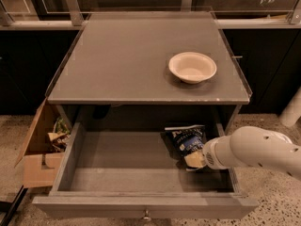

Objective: Place blue chip bag into top drawer

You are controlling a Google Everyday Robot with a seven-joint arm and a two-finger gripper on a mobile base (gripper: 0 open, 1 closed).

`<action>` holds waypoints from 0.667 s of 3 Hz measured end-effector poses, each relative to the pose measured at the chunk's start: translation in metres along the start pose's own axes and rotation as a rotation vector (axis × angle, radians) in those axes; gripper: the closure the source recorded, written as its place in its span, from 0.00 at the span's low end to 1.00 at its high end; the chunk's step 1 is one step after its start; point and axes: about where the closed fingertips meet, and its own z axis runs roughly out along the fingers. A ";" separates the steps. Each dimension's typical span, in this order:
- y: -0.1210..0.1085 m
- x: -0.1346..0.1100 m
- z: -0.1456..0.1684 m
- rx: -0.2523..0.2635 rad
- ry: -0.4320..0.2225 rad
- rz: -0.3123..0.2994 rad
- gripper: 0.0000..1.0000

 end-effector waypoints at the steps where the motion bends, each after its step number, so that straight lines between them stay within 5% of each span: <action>1: 0.000 0.000 0.000 0.000 0.000 0.000 0.64; 2: 0.000 0.000 0.000 0.000 0.000 0.000 0.41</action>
Offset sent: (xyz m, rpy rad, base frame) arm 0.0000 0.0000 0.0000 0.0000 0.0000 0.0000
